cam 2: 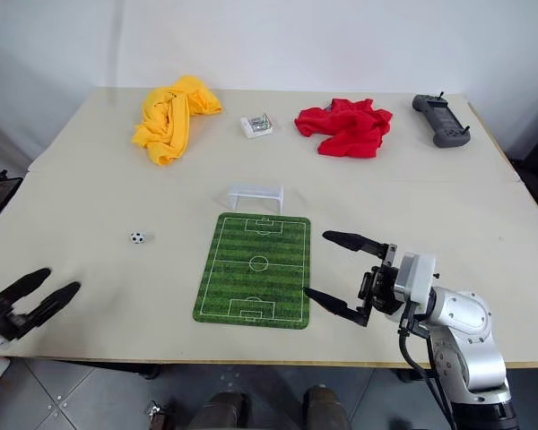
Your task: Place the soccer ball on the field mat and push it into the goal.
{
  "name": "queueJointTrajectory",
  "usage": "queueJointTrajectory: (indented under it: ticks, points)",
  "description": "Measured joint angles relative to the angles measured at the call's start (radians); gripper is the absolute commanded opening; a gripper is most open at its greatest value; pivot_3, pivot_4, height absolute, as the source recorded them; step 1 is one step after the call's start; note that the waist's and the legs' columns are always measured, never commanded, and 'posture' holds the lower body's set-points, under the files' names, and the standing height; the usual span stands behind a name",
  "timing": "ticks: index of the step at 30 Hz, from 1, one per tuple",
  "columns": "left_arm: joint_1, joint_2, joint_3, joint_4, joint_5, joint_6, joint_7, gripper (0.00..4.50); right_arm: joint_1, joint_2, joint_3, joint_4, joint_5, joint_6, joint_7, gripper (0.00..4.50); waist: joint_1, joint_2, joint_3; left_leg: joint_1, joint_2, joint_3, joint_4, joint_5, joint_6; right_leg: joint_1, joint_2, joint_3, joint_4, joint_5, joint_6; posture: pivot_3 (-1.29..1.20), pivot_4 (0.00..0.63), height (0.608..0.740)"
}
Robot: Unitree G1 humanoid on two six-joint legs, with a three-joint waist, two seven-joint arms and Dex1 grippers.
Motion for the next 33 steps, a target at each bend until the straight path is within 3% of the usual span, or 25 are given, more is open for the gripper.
queueJointTrajectory:
  ticks: [7,16,28,33]
  points:
    - [-0.267,0.0,-0.176,0.045,0.088,0.015,0.063,4.5,0.025,-0.015,-0.029,0.025,-0.007,-0.013,-0.01,4.48,-0.013,0.0,0.0,0.001,0.0,0.002,-0.001,0.002,-0.004,-0.002,0.001,-0.002,0.001,0.0,0.0,0.0,0.15,0.74]
    - [-0.414,-0.018,-0.306,0.295,0.233,-0.085,0.101,4.5,0.052,-0.011,-0.029,-0.008,-0.021,-0.011,-0.076,4.48,-0.028,0.0,0.0,0.0,0.0,0.002,-0.001,0.002,-0.004,-0.002,0.001,-0.002,0.002,0.0,0.001,0.0,0.15,0.74]
    - [-0.437,0.01,-0.334,0.391,0.268,-0.136,0.044,1.0,0.082,-0.011,-0.029,-0.038,-0.028,-0.012,-0.144,4.5,-0.028,0.0,0.0,0.0,0.0,0.002,-0.001,0.002,-0.004,-0.002,0.0,-0.002,0.002,0.0,0.001,0.0,0.15,0.74]
    - [-0.438,0.008,-0.336,0.394,0.26,-0.152,-0.017,0.87,0.096,-0.012,-0.031,-0.039,-0.032,-0.013,-0.14,4.5,-0.026,0.0,0.0,0.0,-0.001,0.002,0.0,0.002,-0.004,-0.002,0.0,-0.002,0.002,0.0,0.001,0.0,0.15,0.74]
